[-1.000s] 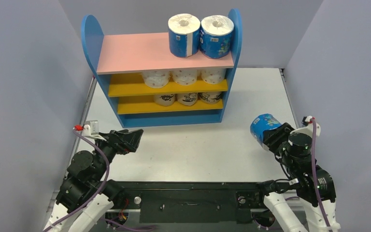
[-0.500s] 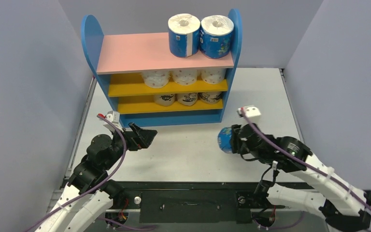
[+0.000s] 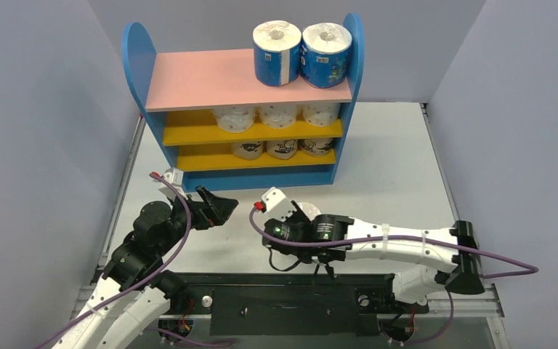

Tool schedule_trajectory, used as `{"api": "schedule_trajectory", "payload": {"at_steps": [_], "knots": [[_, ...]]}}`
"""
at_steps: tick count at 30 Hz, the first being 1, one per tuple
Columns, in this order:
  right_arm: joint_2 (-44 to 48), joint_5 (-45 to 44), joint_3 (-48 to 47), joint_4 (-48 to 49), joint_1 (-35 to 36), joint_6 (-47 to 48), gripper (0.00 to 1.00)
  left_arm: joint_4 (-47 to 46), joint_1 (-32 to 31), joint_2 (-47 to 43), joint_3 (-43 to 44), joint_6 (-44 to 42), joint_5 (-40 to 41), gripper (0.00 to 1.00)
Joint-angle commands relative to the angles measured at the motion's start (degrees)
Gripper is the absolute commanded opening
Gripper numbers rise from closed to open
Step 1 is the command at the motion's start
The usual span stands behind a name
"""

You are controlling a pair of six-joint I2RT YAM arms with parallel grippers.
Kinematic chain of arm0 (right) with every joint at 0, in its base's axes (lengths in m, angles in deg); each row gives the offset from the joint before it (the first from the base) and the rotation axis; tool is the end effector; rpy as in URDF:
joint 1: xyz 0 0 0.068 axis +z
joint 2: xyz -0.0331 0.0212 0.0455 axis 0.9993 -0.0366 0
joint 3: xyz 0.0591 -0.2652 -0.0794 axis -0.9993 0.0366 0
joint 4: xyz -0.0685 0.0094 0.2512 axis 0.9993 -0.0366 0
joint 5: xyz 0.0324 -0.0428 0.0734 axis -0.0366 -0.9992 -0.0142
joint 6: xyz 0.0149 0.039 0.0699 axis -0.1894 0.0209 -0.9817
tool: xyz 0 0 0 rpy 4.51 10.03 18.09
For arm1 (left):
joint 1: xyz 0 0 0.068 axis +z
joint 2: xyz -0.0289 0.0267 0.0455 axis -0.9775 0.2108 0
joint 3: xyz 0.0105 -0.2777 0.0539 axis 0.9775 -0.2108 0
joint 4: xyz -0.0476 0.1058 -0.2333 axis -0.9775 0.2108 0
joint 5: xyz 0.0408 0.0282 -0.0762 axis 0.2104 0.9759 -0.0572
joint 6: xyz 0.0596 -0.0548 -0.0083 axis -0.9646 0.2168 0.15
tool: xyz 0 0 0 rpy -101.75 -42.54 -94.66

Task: Place and organize the paper towels onto the shelf
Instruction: Adjust the paper towel at the center of the board, then pick up the paper towel from the center of the board.

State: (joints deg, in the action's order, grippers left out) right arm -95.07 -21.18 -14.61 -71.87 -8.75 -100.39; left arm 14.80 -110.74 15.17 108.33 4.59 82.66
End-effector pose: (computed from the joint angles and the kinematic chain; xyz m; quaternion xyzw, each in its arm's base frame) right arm 0.0891 0.2648 0.2996 -0.3247 0.8756 0.0375 0.3556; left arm 0.1199 -0.0757 0.3049 -0.0864 0.7882 -0.3736 0.4814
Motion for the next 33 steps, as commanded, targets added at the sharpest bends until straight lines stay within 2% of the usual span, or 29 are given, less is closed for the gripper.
{"api": "schedule_trajectory", "payload": {"at_steps": [1, 7, 13, 17, 20, 21, 25, 27, 30, 33], "knots": [[-4.7, 2.14, -1.58, 9.5, 0.85, 7.54, 0.07, 1.9, -0.21, 1.31, 1.1, 0.86, -1.3, 0.96], [-11.55, 6.52, -1.16, 12.67, 2.0, 10.51, 0.1, 5.7, -0.2, 2.6, 0.12, 1.02, -0.62, 0.96], [-15.84, 7.91, -0.35, 14.03, 2.7, 11.19, 0.22, 7.68, -0.22, 4.63, -0.2, 1.09, 0.57, 0.96], [-16.67, 8.12, -0.55, 14.45, 2.92, 10.92, 0.38, 8.3, -0.29, 6.28, -0.2, 0.93, 1.22, 0.96], [-16.03, 7.47, -1.25, 13.7, 3.5, 10.44, 0.57, 8.35, -0.55, 7.45, 0.28, 0.51, 1.56, 0.96], [-15.55, 7.03, -1.72, 13.38, 3.66, 9.92, 0.6, 8.41, -0.65, 7.76, 0.43, 0.41, 1.62, 0.96], [-8.95, 6.32, -1.91, 12.24, 4.71, 7.91, 0.79, 8.23, -2.49, 10.51, 1.77, 0.03, 2.44, 0.96], [-4.34, 4.95, -0.94, 11.98, 4.89, 6.04, 0.81, 7.68, -4.3, 11.87, 2.27, 0.35, 3.02, 0.96], [3.23, -1.73, 4.05, 13.03, 4.52, 0.93, 0.81, 6.33, -9.86, 13.79, 2.61, 2.09, 5.09, 0.96], [15.89, -6.45, 11.12, 16.07, 2.12, -4.44, 0.81, 4.98, -16.02, 17.48, 3.32, 4.03, 9.03, 0.96]]}}
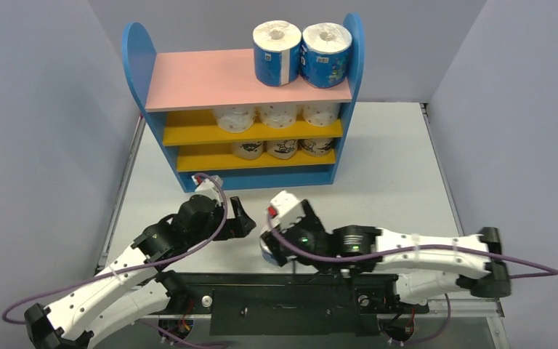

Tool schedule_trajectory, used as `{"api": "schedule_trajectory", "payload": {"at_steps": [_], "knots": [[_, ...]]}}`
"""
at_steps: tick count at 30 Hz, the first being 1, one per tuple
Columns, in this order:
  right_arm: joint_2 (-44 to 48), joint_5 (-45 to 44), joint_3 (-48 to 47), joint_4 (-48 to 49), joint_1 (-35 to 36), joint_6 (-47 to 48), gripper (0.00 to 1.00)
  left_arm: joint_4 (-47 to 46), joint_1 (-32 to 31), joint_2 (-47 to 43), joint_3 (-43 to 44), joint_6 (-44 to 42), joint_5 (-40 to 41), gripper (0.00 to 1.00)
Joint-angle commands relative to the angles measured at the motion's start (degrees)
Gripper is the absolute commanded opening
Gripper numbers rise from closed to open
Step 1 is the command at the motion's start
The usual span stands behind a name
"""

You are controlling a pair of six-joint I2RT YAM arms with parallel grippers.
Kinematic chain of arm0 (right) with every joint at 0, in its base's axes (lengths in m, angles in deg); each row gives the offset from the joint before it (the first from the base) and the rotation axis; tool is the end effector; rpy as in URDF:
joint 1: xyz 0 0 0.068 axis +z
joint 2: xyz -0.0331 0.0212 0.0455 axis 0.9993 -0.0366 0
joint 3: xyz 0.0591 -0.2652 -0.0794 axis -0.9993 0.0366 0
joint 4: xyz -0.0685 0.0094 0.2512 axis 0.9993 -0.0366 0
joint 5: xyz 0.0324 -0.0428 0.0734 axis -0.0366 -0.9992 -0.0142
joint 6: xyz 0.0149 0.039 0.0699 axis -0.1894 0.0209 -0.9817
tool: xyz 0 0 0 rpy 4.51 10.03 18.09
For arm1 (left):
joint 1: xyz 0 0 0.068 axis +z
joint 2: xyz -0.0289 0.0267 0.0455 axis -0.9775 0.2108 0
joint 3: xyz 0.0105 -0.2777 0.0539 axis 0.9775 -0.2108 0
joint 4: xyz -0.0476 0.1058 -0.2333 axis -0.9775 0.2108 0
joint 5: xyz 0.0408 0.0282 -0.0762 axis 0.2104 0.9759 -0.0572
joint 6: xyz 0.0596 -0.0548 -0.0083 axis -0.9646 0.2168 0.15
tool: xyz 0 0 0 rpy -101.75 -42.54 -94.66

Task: Place and organize the paper towels onto the shelf
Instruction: Pick up the paper towel from the center of the board.

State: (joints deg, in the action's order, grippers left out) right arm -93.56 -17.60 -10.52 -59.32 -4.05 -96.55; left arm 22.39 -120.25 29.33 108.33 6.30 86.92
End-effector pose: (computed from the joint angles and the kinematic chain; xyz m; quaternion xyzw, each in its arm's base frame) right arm 0.0649 0.2865 0.2979 -0.3696 0.8410 0.1282 0.3736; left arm 0.1332 -0.1125 0.2534 -0.0507 0.8914 -0.2819 0.3512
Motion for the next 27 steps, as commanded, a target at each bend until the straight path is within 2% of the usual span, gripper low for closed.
{"api": "schedule_trajectory", "payload": {"at_steps": [1, 4, 8, 17, 18, 20, 27], "knots": [[16.96, -11.06, 10.71, 5.11, -3.53, -11.1, 0.81, -2.85, -9.15, 4.23, 3.58, 3.1, 5.31, 0.96], [28.53, -9.63, 18.28, 9.58, -10.88, -15.03, 0.81, -3.02, -13.61, 9.95, 6.07, 3.8, 7.21, 0.96], [35.99, -5.51, 25.57, 12.82, -16.84, -17.42, 0.8, -1.36, -15.71, 15.89, 9.67, 3.01, 8.94, 0.96], [34.07, -4.75, 28.16, 15.31, -17.32, -19.44, 0.79, -0.8, -15.87, 23.47, 13.57, -0.32, 10.0, 1.0], [34.1, -4.75, 28.41, 15.63, -17.32, -19.64, 0.78, -0.76, -15.91, 24.58, 13.83, -0.75, 9.78, 0.94], [34.34, -4.81, 28.72, 15.82, -17.34, -19.8, 0.78, -0.71, -15.91, 25.92, 13.98, -1.22, 9.16, 0.91], [35.67, -5.24, 29.3, 15.17, -17.34, -19.69, 0.78, -1.06, -15.86, 29.17, 12.93, -2.93, 7.32, 0.86]]}}
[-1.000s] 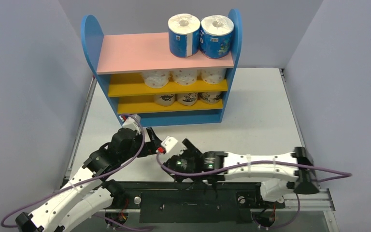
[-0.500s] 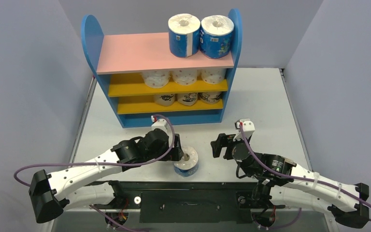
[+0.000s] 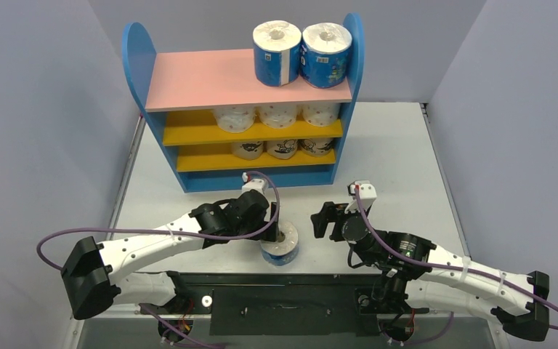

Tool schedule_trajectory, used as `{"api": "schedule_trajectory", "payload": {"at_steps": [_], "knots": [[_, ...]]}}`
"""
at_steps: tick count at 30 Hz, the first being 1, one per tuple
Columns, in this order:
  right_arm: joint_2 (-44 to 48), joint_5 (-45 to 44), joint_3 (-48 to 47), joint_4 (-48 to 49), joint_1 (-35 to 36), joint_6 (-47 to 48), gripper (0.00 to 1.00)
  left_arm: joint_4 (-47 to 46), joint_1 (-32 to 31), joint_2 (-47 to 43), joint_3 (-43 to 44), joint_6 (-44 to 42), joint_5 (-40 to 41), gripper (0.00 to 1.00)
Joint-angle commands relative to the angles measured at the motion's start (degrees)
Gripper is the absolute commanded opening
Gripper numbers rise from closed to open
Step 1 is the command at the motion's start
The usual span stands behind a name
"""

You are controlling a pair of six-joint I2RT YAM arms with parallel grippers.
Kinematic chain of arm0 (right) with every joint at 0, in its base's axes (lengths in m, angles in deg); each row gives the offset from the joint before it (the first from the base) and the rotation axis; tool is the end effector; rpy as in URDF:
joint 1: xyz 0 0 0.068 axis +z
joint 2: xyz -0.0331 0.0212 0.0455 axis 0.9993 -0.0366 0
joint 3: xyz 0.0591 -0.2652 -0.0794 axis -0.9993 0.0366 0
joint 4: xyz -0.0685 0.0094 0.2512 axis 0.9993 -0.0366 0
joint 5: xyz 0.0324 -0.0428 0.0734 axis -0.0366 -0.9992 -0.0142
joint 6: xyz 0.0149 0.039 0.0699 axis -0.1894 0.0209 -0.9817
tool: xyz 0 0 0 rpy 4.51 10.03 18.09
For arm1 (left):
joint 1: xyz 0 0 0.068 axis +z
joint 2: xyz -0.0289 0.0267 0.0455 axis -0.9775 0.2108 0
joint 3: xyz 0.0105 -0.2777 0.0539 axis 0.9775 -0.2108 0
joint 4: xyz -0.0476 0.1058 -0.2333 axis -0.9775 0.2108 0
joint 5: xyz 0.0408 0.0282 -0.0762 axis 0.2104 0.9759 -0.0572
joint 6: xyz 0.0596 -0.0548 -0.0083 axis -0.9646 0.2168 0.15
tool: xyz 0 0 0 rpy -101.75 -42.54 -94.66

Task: Place and organize the paper towels onto the shelf
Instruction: Pick up the paper towel from the center of the board.

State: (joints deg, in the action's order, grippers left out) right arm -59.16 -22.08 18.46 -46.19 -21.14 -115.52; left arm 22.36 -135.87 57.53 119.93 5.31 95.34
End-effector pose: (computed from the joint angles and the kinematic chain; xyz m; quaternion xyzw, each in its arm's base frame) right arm 0.1047 0.1461 0.2731 -0.0241 0.8531 0.2396 0.4629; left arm 0.1501 -0.2084 0.2301 0.0677 0.9403 -0.1735 0.2850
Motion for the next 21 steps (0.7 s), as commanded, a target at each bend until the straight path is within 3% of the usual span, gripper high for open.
{"api": "schedule_trajectory", "payload": {"at_steps": [1, 9, 17, 21], "knots": [[1.28, -0.75, 0.55, 2.08, -0.24, -0.8, 0.78, -1.17, -0.23, 1.22, 1.09, -2.16, -1.21, 0.85], [1.39, -0.52, 1.51, 2.77, -0.23, -1.6, 0.77, -4.28, -0.23, 4.74, -0.59, -2.74, -3.83, 0.68], [2.1, -1.7, -0.02, 1.76, -0.23, -0.8, 0.77, 0.65, -0.23, -0.9, 1.9, -2.96, -1.59, 0.14], [2.7, -2.16, -0.88, 1.66, -0.23, -0.19, 0.77, 10.45, -0.23, -8.19, 11.9, -4.52, 3.54, 0.02]]}}
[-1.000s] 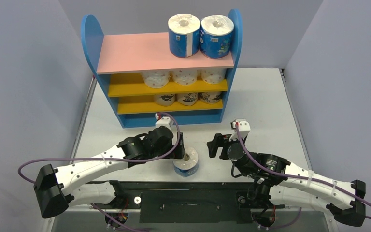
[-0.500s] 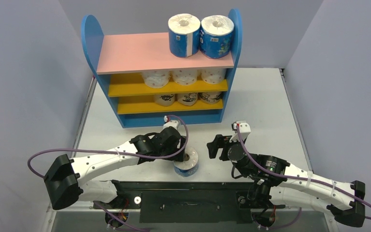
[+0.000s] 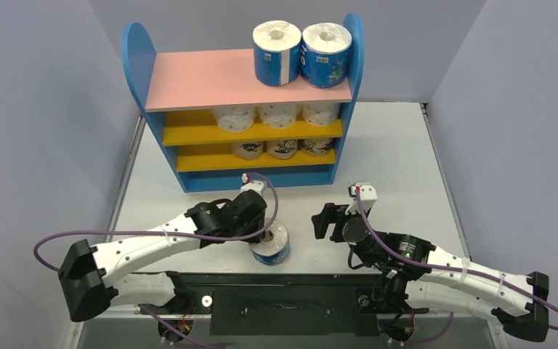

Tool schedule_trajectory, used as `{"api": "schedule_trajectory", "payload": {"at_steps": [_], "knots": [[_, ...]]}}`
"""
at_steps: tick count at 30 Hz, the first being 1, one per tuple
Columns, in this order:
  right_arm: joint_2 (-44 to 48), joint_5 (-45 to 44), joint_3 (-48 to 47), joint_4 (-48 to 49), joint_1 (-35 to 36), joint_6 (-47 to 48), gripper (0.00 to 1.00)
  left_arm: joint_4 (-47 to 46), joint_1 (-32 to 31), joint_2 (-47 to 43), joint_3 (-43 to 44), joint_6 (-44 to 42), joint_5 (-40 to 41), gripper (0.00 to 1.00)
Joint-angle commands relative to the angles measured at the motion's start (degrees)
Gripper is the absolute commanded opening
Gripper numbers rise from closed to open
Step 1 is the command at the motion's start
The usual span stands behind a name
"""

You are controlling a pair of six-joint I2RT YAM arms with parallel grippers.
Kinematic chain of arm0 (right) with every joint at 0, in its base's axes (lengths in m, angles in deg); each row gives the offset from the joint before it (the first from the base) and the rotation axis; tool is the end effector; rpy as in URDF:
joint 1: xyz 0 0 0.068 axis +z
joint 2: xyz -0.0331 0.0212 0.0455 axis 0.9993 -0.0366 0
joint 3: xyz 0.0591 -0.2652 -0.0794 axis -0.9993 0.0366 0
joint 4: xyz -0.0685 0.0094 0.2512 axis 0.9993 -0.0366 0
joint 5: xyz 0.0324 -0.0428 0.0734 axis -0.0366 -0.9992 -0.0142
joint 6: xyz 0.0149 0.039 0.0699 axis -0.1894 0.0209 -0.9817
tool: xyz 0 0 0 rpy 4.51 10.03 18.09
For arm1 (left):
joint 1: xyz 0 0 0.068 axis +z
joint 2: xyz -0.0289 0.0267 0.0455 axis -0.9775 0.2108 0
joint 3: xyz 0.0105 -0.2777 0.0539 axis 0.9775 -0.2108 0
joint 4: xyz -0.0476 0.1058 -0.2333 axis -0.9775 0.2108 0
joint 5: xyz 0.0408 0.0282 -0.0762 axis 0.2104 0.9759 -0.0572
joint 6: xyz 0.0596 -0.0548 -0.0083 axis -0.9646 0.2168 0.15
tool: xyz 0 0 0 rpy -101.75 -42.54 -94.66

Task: Place and organize the paper towels onto the shelf
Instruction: Pick up the paper towel from the center of the board.

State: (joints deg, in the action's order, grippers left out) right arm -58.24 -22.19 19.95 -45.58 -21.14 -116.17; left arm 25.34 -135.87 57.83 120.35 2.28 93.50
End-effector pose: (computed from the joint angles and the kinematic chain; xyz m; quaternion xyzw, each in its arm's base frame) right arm 0.1039 0.1438 0.2675 -0.0187 0.8529 0.2419 0.4623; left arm 0.1461 -0.2061 0.2266 0.1013 0.9463 -0.1574 0.2636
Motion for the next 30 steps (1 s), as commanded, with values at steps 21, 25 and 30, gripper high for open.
{"api": "schedule_trajectory", "payload": {"at_steps": [21, 25, 30], "knots": [[-1.96, -1.91, -5.48, 3.17, -1.01, 5.6, 0.77, 21.63, 14.98, 12.71, 85.94, -24.99, 24.47, 0.0], [-1.13, -1.73, -5.82, 2.72, -2.66, 6.84, 0.77, 18.18, 20.49, 17.23, 89.98, -22.91, 17.76, 0.0], [0.79, 1.11, -5.47, 3.0, -6.07, 7.89, 0.77, 18.3, 28.31, 24.0, 96.06, -19.19, 9.3, 0.01]]}}
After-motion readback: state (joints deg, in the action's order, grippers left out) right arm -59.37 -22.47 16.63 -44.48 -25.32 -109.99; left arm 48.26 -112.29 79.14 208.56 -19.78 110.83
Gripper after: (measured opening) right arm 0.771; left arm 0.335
